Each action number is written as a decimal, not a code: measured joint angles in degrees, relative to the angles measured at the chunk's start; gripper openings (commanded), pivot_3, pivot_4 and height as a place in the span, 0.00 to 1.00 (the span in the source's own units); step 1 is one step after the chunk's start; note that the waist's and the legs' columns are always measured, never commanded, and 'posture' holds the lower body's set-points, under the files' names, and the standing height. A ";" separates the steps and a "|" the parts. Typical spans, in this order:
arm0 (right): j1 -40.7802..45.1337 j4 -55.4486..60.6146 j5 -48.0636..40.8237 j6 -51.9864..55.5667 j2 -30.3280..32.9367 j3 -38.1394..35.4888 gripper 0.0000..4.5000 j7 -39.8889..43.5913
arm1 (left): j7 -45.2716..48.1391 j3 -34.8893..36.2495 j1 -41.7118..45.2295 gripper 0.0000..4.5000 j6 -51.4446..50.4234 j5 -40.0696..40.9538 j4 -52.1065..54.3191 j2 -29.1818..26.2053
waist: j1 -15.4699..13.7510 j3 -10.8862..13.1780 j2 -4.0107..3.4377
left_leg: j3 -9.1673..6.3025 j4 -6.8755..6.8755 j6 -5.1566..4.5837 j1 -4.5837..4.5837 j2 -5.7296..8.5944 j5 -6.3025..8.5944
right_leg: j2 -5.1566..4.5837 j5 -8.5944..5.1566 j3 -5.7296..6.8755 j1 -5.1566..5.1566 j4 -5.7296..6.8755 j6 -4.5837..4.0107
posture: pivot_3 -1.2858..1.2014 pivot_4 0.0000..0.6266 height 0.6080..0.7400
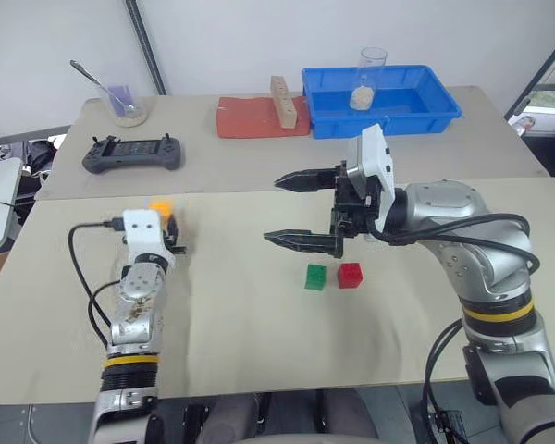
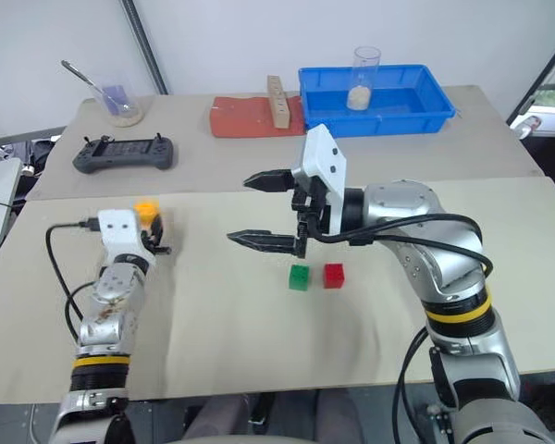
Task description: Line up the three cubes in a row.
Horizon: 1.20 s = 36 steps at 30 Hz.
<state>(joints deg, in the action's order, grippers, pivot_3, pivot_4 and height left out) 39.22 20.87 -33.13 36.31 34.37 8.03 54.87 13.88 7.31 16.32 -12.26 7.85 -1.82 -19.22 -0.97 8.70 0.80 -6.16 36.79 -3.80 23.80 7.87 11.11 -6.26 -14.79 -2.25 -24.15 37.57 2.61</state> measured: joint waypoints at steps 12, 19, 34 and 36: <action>-11.63 1.67 0.13 -3.06 13.69 -2.91 1.00 10.69 | 54.41 -22.55 8.92 0.28 6.27 9.24 -3.61 -10.51 | 1.06 0.00 0.00 | 0.10 -0.03 -0.02 0.03 -0.18 0.03 | -0.08 0.00 -0.02 -0.01 -0.04 -0.01 | 0.52 0.24 1.00; -15.60 4.22 -1.54 -2.23 14.37 -5.76 1.00 9.65 | 60.92 -23.48 13.18 0.28 14.69 6.61 -15.83 -10.22 | 0.35 0.01 0.01 | 0.10 0.00 -0.03 0.03 -0.16 0.03 | -0.07 0.00 -0.01 0.02 -0.13 -0.01 | 0.52 0.24 1.00; -15.00 5.37 -1.82 -2.21 14.88 -6.92 1.00 8.78 | 62.84 -22.37 16.51 0.28 24.49 3.16 -27.67 -7.36 | 0.20 0.01 0.02 | 0.10 0.07 -0.04 0.03 -0.15 0.03 | -0.04 0.00 0.01 0.03 -0.05 -0.01 | 0.52 0.24 1.00; -14.72 5.16 -1.80 -2.18 14.88 -6.81 1.00 8.76 | 63.05 -22.25 16.82 0.39 24.72 2.97 -28.40 -7.06 | 0.20 0.01 0.02 | 0.10 0.07 -0.04 0.03 -0.14 0.03 | -0.03 0.00 0.01 0.04 -0.04 -0.01 | 0.52 0.24 1.00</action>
<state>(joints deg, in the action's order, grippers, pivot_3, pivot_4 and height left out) 24.50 26.03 -34.94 34.13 49.24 1.22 63.63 76.92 -14.94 33.14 12.46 10.82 -30.22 -26.28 -0.77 8.71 0.81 -6.06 36.86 -3.84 23.83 7.73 11.14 -6.29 -14.79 -2.24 -24.12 37.53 2.61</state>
